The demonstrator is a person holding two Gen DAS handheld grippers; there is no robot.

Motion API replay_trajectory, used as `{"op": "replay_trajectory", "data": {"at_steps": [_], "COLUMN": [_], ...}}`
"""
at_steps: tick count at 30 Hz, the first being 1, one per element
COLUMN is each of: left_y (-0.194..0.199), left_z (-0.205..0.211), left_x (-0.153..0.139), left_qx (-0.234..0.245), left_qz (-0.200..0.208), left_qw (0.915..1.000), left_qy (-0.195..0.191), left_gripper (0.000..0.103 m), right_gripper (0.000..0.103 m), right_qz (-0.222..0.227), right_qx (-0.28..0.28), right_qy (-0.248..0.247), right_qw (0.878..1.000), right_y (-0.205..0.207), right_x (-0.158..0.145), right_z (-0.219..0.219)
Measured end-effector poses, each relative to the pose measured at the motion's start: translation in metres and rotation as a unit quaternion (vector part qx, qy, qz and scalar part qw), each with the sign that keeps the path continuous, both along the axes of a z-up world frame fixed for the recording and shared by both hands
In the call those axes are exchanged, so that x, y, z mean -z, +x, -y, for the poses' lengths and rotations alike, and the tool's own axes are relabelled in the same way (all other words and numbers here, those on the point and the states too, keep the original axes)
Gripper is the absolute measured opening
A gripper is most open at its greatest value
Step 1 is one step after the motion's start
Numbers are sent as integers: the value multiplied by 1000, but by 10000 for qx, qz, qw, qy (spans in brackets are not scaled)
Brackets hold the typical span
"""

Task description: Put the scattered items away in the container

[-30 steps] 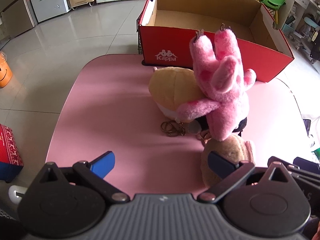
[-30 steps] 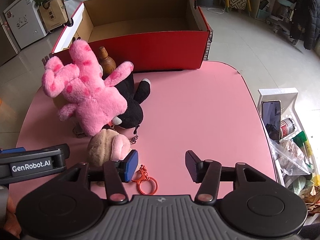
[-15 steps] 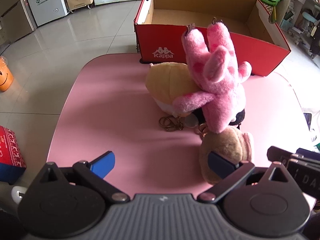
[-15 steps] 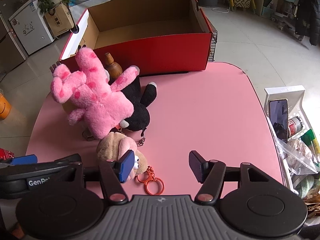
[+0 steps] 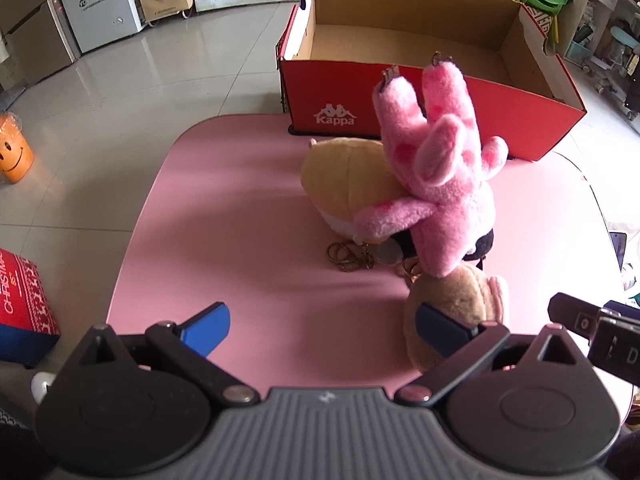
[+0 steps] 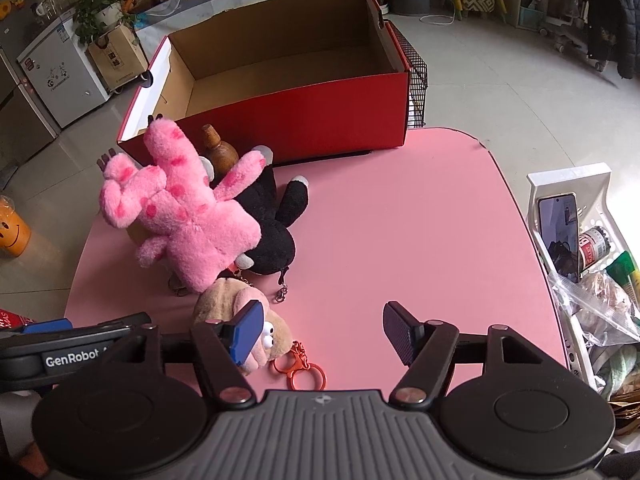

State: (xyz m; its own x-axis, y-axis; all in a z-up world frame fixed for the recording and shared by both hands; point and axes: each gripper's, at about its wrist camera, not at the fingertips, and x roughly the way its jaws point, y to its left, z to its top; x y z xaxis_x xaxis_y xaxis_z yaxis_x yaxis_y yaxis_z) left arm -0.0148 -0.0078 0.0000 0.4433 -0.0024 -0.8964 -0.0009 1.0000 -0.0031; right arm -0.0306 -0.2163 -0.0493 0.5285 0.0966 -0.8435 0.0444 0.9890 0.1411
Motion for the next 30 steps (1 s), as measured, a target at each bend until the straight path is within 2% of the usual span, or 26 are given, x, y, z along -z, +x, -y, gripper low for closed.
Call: {"op": "replay_trajectory", "data": {"at_steps": [5,13,30], "left_y": [-1,0,1], "left_z": [1,-3,-3], "left_x": [4,9,9], "left_qx": [-14,-172,-126], "left_qz": [-54,-179,-139], "left_qw": [10000,9997,9998], "left_qy": [69,38,21], "left_gripper": [103,103,103], "right_gripper": [67,67,67], "right_qz": [12,13,-53], "right_qx": [-115,-194,-345], "right_qy": [-138,-98,-248], "right_qw": [9998,9998,9991], "right_y": [-2,-3,-3], "right_x": [1,4,10], "right_z": [-5,-8,-16]}}
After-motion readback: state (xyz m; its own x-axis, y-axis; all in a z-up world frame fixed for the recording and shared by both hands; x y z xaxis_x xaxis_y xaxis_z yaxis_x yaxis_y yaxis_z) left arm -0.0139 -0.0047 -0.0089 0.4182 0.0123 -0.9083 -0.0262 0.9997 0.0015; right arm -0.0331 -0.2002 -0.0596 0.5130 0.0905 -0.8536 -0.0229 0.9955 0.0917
